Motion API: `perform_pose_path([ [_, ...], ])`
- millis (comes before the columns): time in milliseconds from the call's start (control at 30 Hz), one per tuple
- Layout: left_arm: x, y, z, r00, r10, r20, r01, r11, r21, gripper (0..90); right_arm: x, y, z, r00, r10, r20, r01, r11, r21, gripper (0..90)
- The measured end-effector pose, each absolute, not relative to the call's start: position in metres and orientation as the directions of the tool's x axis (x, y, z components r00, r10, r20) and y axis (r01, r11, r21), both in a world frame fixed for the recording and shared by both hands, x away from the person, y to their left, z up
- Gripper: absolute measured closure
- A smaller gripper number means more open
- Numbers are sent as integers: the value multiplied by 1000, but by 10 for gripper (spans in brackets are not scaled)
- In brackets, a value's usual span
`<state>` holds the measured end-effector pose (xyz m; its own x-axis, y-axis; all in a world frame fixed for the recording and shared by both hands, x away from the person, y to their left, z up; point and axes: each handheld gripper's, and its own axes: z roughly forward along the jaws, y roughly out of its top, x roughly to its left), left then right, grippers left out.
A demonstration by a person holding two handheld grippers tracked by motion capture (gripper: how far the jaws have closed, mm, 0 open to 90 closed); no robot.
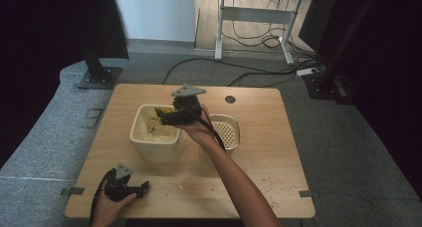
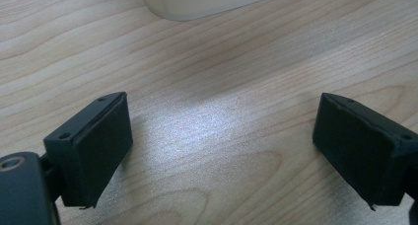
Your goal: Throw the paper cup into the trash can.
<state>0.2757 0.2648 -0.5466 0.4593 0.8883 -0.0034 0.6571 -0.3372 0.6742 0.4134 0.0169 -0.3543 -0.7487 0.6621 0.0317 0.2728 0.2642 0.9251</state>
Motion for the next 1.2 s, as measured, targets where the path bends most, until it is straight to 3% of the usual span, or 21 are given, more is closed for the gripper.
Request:
perform_pose_path([
  [600, 275, 265, -547, 459, 889, -4, 656, -336, 676, 76, 373, -111, -380, -664, 746, 42, 236, 156, 959, 197],
  [767, 274, 266, -547, 468, 884, -4, 652, -342, 677, 79, 354, -152, -399, -617, 786, 28, 226, 143, 964, 200],
  [967, 274, 266, -547, 469, 883, -4, 652, -343, 676, 80, 327, -206, -430, -575, 811, 105, 244, 47, 969, 207],
  [1200, 274, 267, -547, 471, 882, -7, 652, -342, 677, 80, 303, -233, -474, -543, 828, 139, 293, 32, 956, 208],
])
